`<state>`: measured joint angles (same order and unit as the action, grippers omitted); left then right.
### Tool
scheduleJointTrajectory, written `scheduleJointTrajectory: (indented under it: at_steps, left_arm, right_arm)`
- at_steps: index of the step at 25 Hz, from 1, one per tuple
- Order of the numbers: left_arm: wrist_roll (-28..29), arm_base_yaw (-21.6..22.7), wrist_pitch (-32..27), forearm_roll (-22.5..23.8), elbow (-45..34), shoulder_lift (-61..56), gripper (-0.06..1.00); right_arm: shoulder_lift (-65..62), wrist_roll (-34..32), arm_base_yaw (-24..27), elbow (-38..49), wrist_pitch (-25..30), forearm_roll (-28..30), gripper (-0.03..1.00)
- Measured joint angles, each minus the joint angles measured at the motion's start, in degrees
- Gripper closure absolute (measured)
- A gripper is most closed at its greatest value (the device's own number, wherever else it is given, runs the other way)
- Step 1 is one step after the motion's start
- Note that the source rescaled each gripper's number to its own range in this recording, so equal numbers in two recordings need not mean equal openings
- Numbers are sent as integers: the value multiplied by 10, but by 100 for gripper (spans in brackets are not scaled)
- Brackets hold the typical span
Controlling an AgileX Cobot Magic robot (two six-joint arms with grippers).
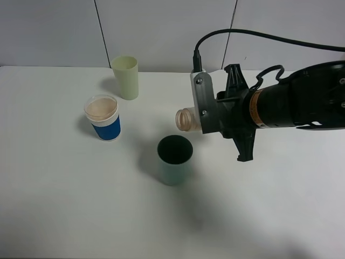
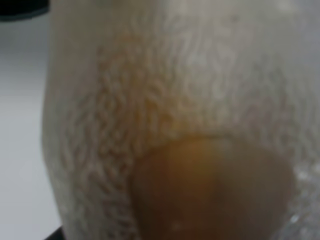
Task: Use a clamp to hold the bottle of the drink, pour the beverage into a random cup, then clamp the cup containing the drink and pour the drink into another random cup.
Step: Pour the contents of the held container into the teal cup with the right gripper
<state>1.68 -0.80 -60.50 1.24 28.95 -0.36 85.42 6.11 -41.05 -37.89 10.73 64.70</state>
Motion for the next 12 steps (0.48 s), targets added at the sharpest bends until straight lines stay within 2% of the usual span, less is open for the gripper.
scheduleJointTrajectory:
  at_steps: [12]
  left_arm:
    - [0, 0, 0, 0, 0, 0, 17]
  right_arm:
    - [32, 24, -18, -13, 10, 8, 93]
